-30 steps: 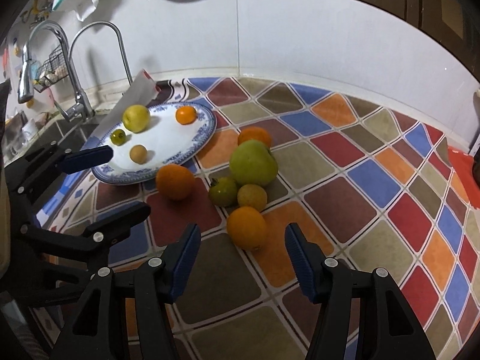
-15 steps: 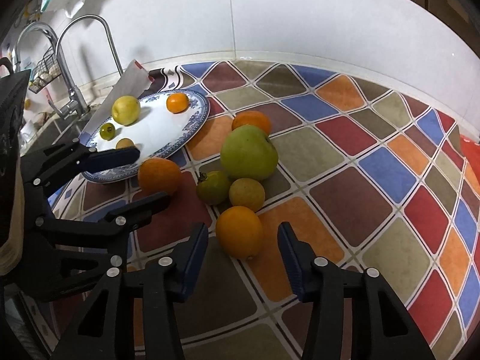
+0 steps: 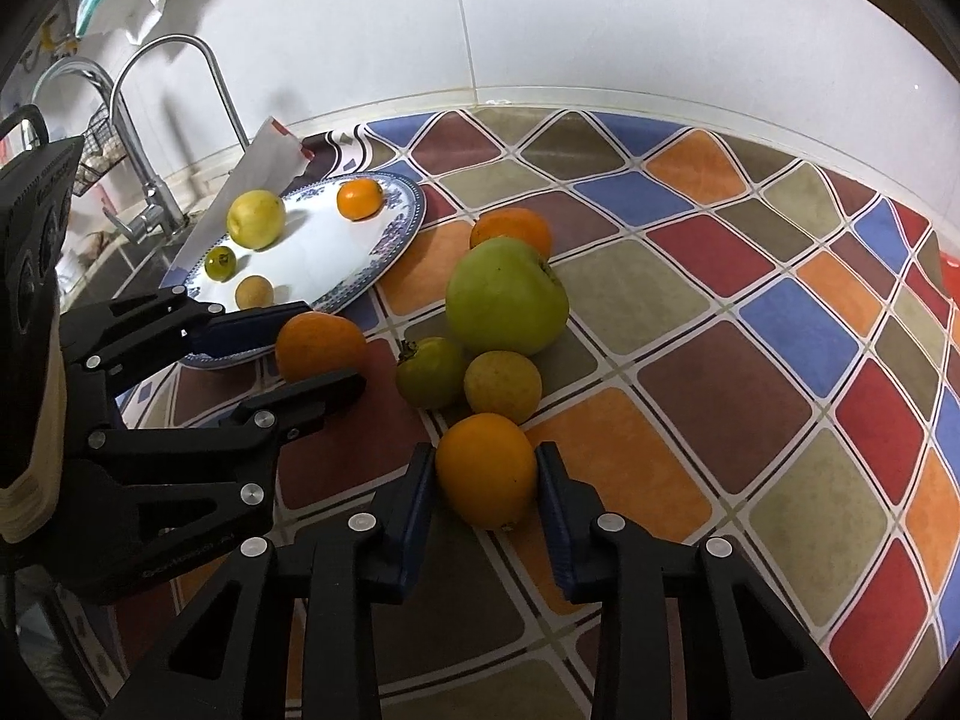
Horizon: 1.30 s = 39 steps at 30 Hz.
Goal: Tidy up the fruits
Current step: 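Grasp an orange with the left tool while the right tool grasps another orange, then carry both held oranges over the plate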
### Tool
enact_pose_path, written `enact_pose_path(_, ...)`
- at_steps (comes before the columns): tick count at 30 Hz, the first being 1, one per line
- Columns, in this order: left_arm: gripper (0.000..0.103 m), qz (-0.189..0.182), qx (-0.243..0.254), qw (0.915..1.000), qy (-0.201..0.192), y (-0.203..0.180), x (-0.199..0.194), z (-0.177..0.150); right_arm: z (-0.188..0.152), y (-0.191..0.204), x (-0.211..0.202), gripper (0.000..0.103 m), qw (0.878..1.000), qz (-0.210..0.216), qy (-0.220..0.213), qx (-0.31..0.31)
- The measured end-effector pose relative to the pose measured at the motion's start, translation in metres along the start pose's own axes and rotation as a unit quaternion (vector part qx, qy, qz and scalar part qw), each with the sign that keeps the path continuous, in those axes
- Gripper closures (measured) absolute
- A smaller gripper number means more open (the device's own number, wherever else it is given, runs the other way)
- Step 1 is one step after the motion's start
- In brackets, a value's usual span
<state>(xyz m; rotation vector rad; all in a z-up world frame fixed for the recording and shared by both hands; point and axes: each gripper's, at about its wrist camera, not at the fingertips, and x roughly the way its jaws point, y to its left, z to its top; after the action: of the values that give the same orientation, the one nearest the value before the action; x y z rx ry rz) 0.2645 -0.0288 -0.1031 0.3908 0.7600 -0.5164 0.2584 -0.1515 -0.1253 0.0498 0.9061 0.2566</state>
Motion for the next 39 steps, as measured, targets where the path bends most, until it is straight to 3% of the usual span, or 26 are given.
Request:
enact_pose_path(10, 0.063, 0.022, -0.049, 0.9983, -0.021, 0.002, -0.038, -0.001, -0.003, 0.006, -0.022, 0.069, 1.0, 0.013, -0.024, 0.002)
enact_pose_path(26, 0.063, 0.078, -0.122, 0.9875, -0.062, 0.013, -0.107, -0.022, 0.004, 0.039, -0.067, 0.069, 0.995, 0.036, -0.085, -0.042)
enact_pose_path(39, 0.063, 0.134, -0.134, 0.9778, -0.089, 0.038, -0.132, -0.023, 0.03, 0.068, -0.078, 0.069, 0.988, 0.056, -0.131, -0.065)
